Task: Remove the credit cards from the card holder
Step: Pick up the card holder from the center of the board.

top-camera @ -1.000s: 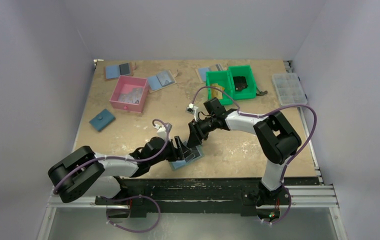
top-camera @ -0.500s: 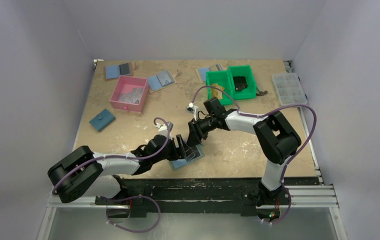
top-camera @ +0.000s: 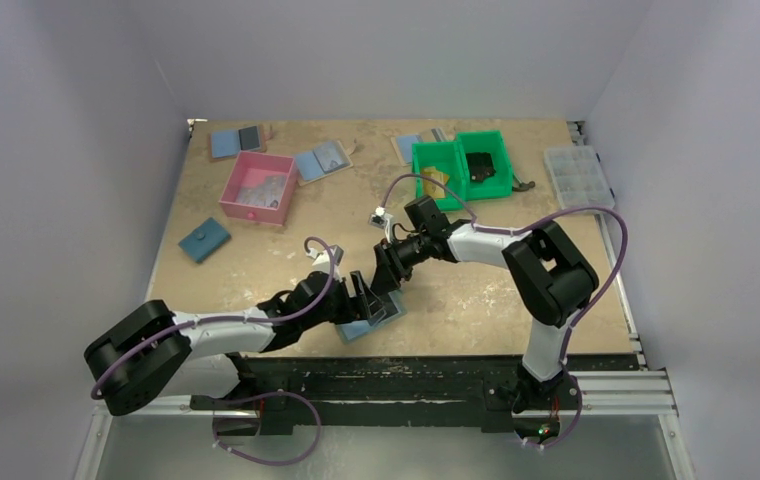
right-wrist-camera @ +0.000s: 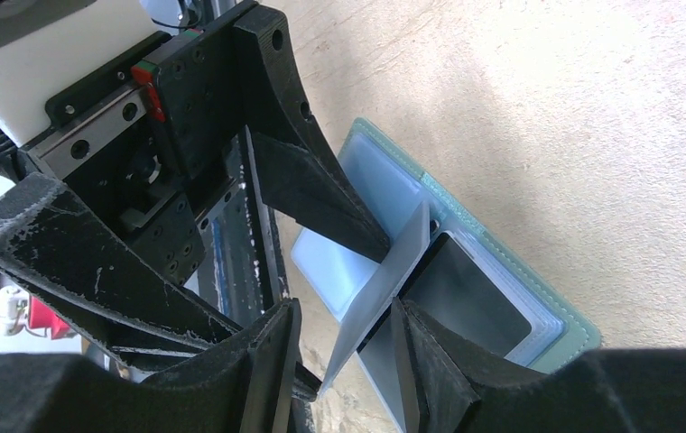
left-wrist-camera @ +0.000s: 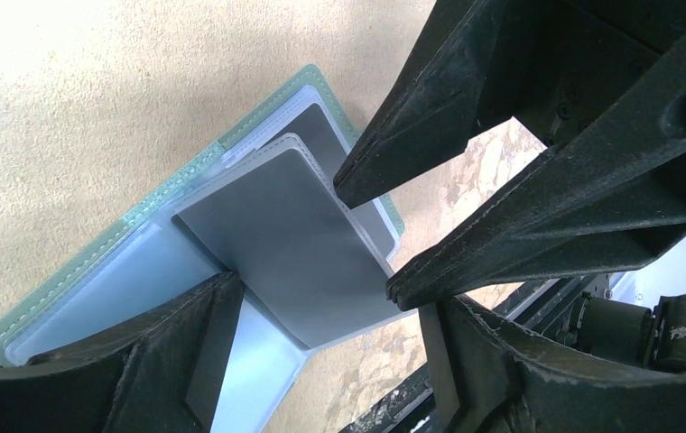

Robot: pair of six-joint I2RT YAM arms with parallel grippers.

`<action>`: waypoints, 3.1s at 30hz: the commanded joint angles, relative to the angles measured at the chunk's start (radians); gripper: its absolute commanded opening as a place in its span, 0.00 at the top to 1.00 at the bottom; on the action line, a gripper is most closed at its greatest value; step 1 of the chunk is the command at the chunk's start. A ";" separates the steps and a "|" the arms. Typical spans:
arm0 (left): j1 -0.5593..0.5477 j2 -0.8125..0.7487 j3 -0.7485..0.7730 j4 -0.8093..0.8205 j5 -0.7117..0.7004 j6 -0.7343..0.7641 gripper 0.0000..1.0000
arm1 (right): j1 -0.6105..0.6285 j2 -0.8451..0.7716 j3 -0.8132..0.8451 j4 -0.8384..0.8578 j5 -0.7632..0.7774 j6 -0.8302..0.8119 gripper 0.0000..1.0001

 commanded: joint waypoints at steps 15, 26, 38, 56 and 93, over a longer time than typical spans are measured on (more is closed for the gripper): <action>-0.009 -0.073 0.011 -0.074 -0.096 -0.062 0.22 | 0.057 0.022 -0.024 0.086 -0.249 0.136 0.47; -0.017 -0.105 -0.024 -0.039 -0.128 -0.063 0.23 | 0.063 0.017 -0.030 0.128 -0.250 0.168 0.52; -0.023 -0.115 -0.035 -0.046 -0.153 -0.077 0.24 | 0.083 0.020 -0.027 0.126 -0.246 0.170 0.74; -0.023 -0.179 -0.076 -0.106 -0.205 -0.114 0.68 | 0.097 0.037 0.013 0.011 -0.239 0.041 0.82; -0.021 -0.231 -0.214 0.122 -0.152 -0.068 0.59 | 0.030 -0.105 0.121 -0.402 0.024 -0.572 0.64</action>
